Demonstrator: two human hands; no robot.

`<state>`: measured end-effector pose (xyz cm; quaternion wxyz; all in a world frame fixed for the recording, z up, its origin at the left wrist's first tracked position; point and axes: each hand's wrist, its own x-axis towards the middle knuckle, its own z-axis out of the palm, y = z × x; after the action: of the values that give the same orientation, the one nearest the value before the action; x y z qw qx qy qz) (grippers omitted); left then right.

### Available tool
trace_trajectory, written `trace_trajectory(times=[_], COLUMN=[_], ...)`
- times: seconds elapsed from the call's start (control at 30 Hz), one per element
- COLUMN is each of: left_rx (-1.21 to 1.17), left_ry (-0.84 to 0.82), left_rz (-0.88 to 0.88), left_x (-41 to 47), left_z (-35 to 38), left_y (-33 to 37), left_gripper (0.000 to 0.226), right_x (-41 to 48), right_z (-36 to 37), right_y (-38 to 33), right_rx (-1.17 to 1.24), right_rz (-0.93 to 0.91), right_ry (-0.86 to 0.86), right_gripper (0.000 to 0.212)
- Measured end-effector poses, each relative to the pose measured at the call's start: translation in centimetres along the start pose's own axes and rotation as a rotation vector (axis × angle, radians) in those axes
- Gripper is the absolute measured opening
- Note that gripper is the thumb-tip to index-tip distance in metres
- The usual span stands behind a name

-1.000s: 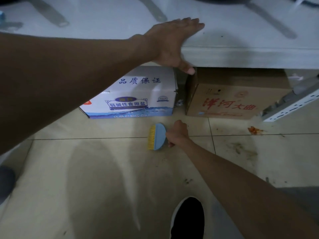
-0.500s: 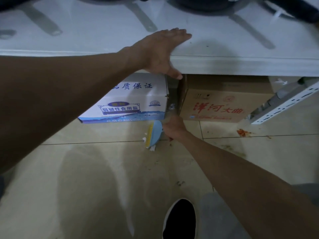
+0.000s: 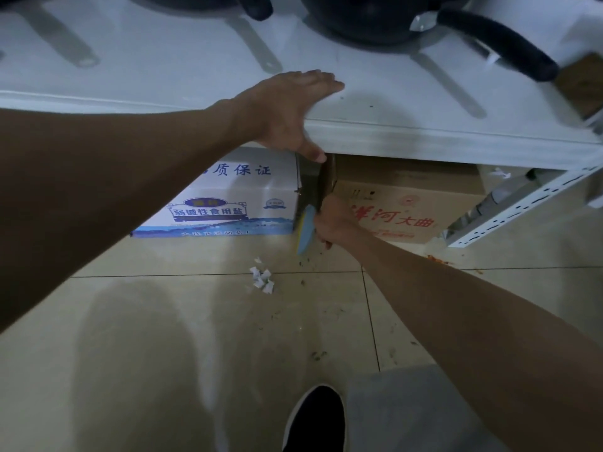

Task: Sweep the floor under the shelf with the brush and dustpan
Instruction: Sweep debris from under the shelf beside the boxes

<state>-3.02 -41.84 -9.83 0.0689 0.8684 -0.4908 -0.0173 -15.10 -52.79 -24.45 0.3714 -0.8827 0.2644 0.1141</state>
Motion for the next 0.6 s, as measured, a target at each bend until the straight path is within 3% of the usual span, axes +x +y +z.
trace_trajectory(times=[0.33, 0.6], left_rx=[-0.025, -0.036], left_ry=[-0.005, -0.025], left_rz=[-0.023, -0.043], left_x=[0.1, 0.1], left_z=[0.0, 0.0], left_y=[0.0, -0.2], left_gripper=[0.114, 0.113], right_x=[2.5, 5.4], right_z=[1.5, 3.6], right_y=[-1.7, -2.5], right_rx=[0.081, 0.096], right_rz=[-0.049, -0.047], right_ry=[0.243, 0.319], right_gripper=[0.010, 0.015])
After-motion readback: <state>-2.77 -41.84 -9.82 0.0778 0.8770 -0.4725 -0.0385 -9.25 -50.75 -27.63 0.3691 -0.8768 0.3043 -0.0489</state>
